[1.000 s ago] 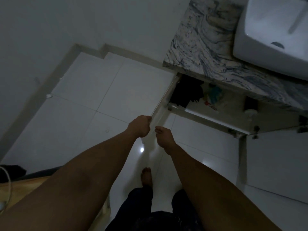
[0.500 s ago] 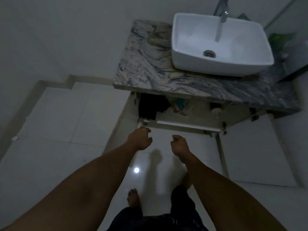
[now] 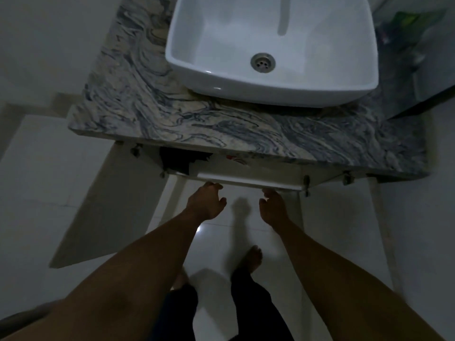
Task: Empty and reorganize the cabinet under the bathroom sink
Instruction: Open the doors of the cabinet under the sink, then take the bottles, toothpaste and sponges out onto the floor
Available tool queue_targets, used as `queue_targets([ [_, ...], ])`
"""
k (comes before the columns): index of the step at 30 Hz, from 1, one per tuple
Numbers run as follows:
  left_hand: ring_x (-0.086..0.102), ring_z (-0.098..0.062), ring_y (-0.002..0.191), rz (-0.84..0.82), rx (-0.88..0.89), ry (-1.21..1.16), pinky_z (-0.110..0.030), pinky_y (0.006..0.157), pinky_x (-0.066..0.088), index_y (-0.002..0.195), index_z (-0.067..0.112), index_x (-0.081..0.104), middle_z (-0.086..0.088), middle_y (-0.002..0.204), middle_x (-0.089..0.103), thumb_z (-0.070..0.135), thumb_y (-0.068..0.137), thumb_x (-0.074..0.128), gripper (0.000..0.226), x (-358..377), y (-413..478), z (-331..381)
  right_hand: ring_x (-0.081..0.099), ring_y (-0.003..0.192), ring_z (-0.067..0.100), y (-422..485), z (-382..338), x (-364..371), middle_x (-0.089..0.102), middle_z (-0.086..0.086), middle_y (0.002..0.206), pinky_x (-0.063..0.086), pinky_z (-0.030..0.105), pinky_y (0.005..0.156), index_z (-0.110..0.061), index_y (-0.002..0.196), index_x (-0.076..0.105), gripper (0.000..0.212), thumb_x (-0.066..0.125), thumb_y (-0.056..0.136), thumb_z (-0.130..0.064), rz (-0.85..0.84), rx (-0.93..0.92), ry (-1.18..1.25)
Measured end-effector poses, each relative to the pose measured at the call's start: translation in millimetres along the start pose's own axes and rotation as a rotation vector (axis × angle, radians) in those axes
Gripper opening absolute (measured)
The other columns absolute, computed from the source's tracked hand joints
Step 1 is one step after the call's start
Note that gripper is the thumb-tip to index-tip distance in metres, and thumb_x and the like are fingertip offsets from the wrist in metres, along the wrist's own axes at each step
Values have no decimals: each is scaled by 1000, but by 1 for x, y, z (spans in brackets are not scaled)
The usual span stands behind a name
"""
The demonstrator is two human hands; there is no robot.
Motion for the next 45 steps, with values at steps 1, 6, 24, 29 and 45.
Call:
queue_targets([
  [1,46,-27,131,-3,-2,-9,-44,106,43,145,17,43,-10,148,42,40,94,57,57,7,10,5,44,133,27,12,5,-4,46,13,145,33,29,108,-5,140,45,42,48,98,-9,-6,2,-21],
  [6,44,-27,133,-22,6,-17,-46,105,44,145,19,42,-8,150,39,41,94,57,58,42,70,8,43,134,28,74,29,-9,42,12,148,33,33,110,-9,143,42,44,47,100,-10,11,6,-58],
  [24,50,-25,125,272,281,168,-40,98,47,139,27,48,-2,140,49,50,88,42,56,190,326,-52,57,114,33,308,157,74,49,15,139,36,25,101,-8,141,44,45,52,97,-9,297,-332,-154],
  [29,39,-22,136,368,373,154,-29,106,35,149,22,36,-2,149,41,42,97,50,58,221,402,-39,49,126,27,382,185,73,44,9,145,31,17,99,-12,143,42,46,51,98,-13,425,-416,-123],
  [45,35,-27,137,687,556,280,-38,113,31,150,17,33,-9,149,38,47,97,51,64,192,455,-13,49,124,33,431,152,20,43,14,143,39,48,107,-15,148,34,52,50,98,-18,603,-612,-219],
])
Point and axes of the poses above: each hand's wrist, its own y-axis towards the middle knuckle, its own x-axis out of the palm, z = x × y, the point moved 3 cm from there along y, towards the middle knuckle
